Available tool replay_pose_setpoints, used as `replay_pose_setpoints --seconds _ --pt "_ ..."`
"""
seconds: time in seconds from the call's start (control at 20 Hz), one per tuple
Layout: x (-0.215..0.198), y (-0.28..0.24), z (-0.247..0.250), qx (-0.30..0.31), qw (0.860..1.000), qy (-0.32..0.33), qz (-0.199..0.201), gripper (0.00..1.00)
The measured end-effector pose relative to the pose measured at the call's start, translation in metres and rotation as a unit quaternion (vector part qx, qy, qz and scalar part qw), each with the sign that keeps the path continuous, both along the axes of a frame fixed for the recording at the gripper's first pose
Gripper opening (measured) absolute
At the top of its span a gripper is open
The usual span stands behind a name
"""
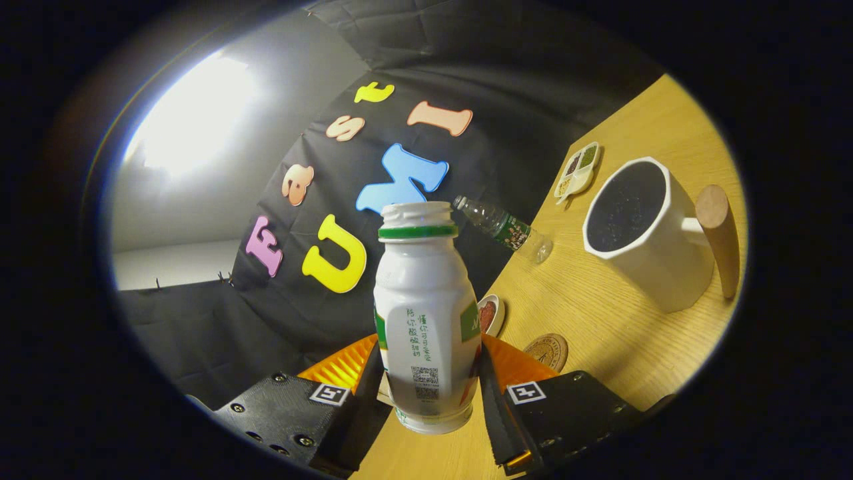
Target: Take the bottle from table, then pour the juice into the cup, finally place the bottle on the coaster
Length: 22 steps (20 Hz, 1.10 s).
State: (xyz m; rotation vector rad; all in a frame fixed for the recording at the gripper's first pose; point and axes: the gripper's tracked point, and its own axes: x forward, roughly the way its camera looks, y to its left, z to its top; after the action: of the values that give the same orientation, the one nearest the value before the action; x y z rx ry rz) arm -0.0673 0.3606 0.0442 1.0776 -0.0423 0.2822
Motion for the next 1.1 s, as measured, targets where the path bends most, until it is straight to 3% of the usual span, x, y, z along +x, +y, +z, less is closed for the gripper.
replay_pose_setpoints --seconds 0.45,1.1 --pt "0.006 -0.017 -0.009 0.100 0.995 0.028 -0.014 0.70" --pt "0.014 -0.033 -0.002 0.225 0.973 0.044 -0.027 0.70"
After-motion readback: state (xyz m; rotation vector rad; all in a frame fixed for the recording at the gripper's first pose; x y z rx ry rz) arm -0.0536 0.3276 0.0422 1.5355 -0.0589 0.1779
